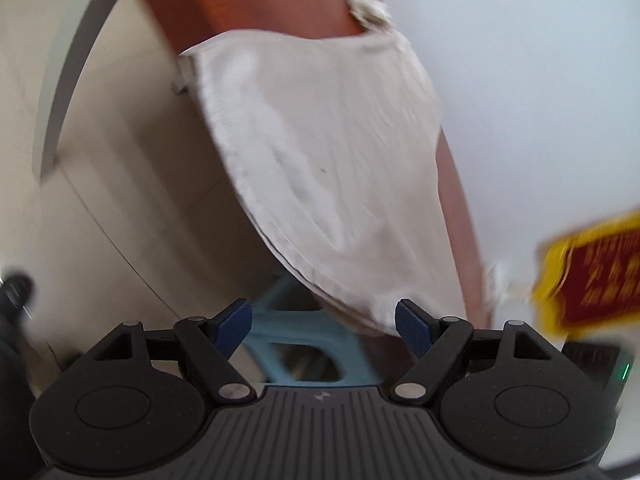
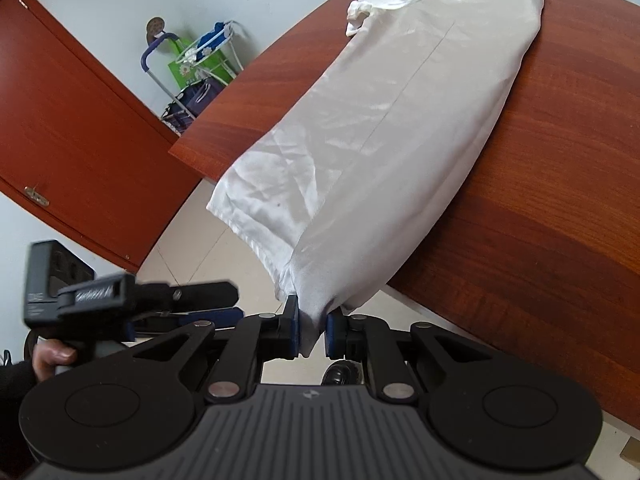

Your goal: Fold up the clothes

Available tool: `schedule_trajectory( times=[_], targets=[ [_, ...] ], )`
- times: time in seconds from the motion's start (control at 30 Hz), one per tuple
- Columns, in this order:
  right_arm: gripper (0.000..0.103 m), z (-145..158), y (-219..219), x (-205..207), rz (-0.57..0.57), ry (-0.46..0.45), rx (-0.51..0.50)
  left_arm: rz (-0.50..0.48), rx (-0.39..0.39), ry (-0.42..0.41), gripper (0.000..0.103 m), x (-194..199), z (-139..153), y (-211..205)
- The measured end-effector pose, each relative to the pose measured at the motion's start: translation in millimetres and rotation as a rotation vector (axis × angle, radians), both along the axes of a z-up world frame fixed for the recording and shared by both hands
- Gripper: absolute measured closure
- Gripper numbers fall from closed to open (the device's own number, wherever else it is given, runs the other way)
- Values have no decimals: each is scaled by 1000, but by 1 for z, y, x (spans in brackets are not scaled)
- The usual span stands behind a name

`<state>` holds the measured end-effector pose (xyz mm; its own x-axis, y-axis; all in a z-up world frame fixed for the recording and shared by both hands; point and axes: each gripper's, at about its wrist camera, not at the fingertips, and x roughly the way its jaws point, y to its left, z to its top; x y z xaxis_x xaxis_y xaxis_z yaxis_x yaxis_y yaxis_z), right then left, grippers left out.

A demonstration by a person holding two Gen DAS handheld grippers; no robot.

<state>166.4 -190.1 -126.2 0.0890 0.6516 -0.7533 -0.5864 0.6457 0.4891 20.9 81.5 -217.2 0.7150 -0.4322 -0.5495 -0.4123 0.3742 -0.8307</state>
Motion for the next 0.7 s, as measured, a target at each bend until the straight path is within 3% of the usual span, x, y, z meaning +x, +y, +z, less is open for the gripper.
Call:
schedule_trajectory(
  times=[0.17, 0.37, 0.57, 0.7],
  targets=[
    [89, 9, -2, -1, -40, 3, 34, 103, -170, -3, 23, 2, -19, 3],
    [90, 13, -3, 1, -95, 18, 74, 191, -300, 11, 23, 11, -36, 0],
    [90, 19, -2, 2, -126, 13, 91, 301, -312, 38, 23, 19, -48, 9],
    [90, 21, -5, 2, -131, 15, 82, 343, -285, 11, 23, 25, -48, 23]
  ],
)
